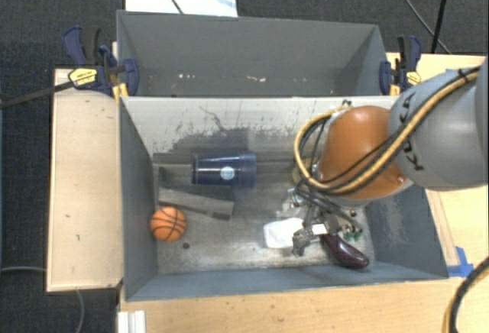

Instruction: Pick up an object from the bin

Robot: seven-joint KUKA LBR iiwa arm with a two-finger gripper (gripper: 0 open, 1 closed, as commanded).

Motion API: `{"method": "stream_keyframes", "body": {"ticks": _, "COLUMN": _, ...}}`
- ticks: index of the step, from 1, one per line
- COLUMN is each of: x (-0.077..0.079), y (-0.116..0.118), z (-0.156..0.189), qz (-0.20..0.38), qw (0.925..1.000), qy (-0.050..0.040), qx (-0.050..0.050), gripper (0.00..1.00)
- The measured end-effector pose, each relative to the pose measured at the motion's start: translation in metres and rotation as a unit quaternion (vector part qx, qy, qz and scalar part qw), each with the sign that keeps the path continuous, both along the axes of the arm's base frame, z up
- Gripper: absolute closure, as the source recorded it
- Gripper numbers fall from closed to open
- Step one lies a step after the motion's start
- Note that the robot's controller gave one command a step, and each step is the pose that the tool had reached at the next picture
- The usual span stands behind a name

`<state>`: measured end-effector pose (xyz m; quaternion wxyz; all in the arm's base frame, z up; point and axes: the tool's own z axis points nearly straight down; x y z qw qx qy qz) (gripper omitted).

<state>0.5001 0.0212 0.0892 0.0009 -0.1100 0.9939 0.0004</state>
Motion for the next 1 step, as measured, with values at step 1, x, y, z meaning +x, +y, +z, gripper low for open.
{"method": "stream_keyframes", "body": {"ticks": 1, "x": 0.0040, "y": -0.0024, "z": 0.1258, "qz": 0.006, "qw": 1.0000, "qy": -0.0004, "qx": 0.000, "gripper": 1.00}}
